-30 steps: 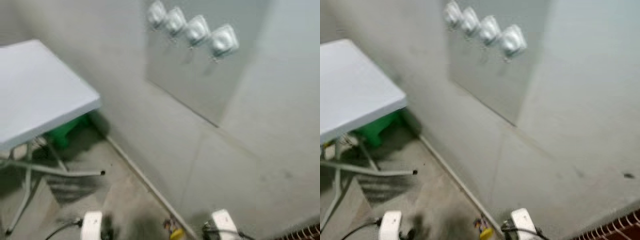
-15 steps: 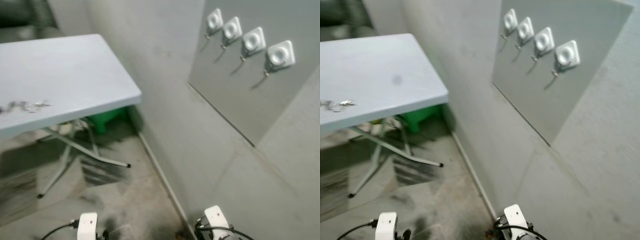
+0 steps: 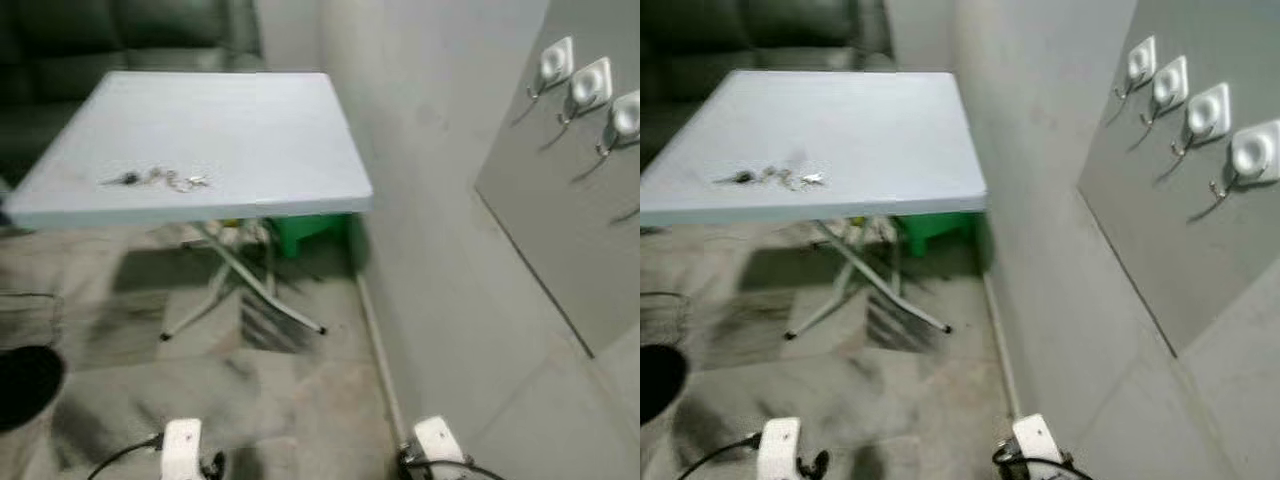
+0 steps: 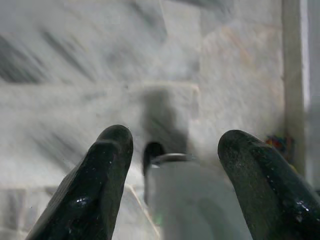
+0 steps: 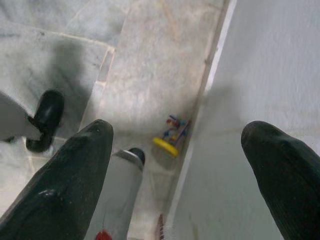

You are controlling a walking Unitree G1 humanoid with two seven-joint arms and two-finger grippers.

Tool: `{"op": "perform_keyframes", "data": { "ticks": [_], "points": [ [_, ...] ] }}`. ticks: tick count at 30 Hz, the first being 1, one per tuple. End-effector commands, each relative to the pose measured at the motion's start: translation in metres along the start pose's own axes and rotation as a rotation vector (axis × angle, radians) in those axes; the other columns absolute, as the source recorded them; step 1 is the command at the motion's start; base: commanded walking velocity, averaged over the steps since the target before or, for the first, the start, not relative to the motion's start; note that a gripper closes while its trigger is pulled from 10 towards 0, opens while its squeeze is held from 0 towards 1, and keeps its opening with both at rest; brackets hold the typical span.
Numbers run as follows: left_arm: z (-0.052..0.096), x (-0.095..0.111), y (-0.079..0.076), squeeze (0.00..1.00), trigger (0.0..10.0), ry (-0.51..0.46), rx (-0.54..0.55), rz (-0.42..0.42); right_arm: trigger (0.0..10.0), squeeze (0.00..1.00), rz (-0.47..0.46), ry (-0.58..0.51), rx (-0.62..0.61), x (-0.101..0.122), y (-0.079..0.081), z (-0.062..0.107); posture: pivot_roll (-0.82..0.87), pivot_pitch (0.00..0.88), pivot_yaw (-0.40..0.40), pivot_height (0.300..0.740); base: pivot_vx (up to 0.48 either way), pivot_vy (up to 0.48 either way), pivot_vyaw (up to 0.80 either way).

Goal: Hang keys on a hook

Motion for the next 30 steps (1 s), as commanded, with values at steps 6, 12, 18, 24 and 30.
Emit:
{"op": "perform_keyframes", "data": {
  "ticks": [6, 12, 18, 24, 30],
  "points": [
    [-0.0003, 0.006, 0.0065, 0.0, 10.0, -0.013, 0.022, 0.012, 10.0, 0.0, -0.022, -0.009, -0.008, 0.0047, 0.0017, -0.0016, -0.12, 0.0, -0.04, 0.724, 0.0, 0.0, 0.0],
    [-0.0001, 0.0061, 0.0076, 0.0, 10.0, -0.012, 0.023, 0.019, 10.0, 0.0, -0.031, -0.012, -0.011, 0.0043, 0.0007, -0.0013, -0.11, 0.0, -0.038, 0.724, 0.0, 0.099, 0.0],
    [0.0, 0.0062, 0.0083, 0.0, 10.0, -0.012, 0.025, 0.018, 10.0, 0.0, -0.036, -0.012, -0.011, 0.0042, 0.0014, -0.0013, -0.11, 0.0, -0.036, 0.724, 0.0, 0.342, 0.0],
    [0.0002, 0.0065, 0.0094, 0.0, 10.0, -0.014, 0.027, 0.019, 10.0, 0.0, -0.042, -0.013, -0.007, 0.0044, 0.0034, -0.0016, -0.11, 0.0, -0.035, 0.724, 0.0, 0.343, 0.0],
    [0.0002, 0.0066, 0.0099, 0.0, 10.0, -0.013, 0.028, 0.019, 10.0, 0.0, -0.044, -0.013, -0.007, 0.0043, 0.004, -0.0016, -0.11, 0.0, -0.034, 0.724, 0.0, 0.345, 0.0]
  ]
}}
Point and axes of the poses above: a point about 5 cm out from each wrist's last joint towards the gripper, its own z axis pointing back from the gripper into the wrist, its own x axis along the axis of the wrist's last joint, y = z × x, the point moved 2 cm from there along -z, pointing out of the wrist towards the gripper, and after that the axes turned 14 degrees about z, right-handed, at the moved point
